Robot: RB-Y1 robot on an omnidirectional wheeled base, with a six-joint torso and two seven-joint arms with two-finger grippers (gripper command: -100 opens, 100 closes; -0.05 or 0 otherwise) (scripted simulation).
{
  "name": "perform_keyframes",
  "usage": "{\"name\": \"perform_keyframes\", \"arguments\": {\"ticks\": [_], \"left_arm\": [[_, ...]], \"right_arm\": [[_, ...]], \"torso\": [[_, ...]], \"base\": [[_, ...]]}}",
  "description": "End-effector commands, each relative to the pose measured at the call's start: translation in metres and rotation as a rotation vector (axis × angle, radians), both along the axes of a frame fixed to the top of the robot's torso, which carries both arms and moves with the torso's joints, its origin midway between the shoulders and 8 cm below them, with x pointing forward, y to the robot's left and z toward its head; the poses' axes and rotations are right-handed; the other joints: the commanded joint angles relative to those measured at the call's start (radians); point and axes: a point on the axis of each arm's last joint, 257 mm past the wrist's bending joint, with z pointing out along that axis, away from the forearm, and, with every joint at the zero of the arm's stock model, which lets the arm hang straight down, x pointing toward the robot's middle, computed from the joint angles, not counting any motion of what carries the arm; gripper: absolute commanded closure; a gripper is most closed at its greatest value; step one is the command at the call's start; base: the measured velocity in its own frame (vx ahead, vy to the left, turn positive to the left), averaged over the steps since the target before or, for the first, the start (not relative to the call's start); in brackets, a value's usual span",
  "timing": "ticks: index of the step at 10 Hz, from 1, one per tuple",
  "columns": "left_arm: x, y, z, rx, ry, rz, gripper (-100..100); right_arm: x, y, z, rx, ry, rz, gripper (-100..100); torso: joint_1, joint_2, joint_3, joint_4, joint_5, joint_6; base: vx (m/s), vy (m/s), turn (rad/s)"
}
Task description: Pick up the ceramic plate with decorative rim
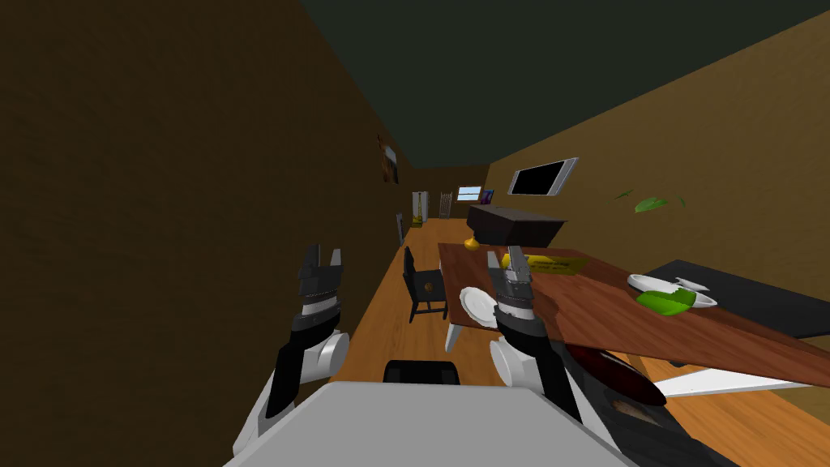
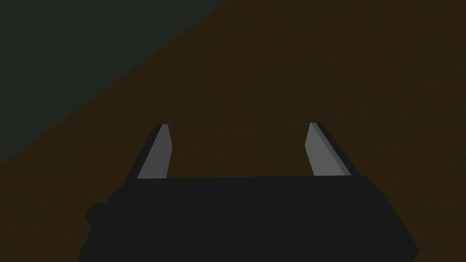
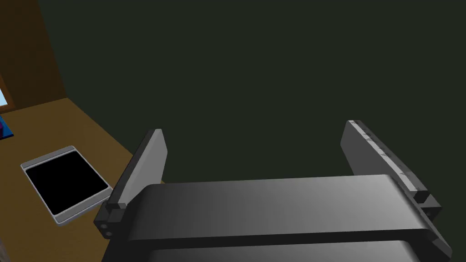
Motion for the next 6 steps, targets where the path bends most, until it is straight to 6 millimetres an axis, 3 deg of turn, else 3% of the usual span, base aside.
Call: {"name": "perform_keyframes", "arguments": {"ticks": [1, 5, 6], "left_arm": [[0.000, 0.000, 0.000, 0.000, 0.000, 0.000, 0], [0.000, 0.000, 0.000, 0.000, 0.000, 0.000, 0], [0.000, 0.000, 0.000, 0.000, 0.000, 0.000, 0]], "right_arm": [[0.012, 0.014, -0.014, -0.049, 0.050, 0.022, -100], [0.045, 0.055, -0.069, -0.176, 0.208, 0.071, -100], [0.045, 0.055, -0.069, -0.176, 0.208, 0.071, -100]], "torso": [[0.000, 0.000, 0.000, 0.000, 0.000, 0.000], [-0.002, 0.003, 0.002, 0.001, -0.001, 0.000], [-0.003, 0.004, 0.002, 0.001, -0.001, 0.000]], "base": [[-0.018, -0.007, 0.041], [-0.050, -0.033, 0.066], [-0.039, -0.023, 0.027]]}}
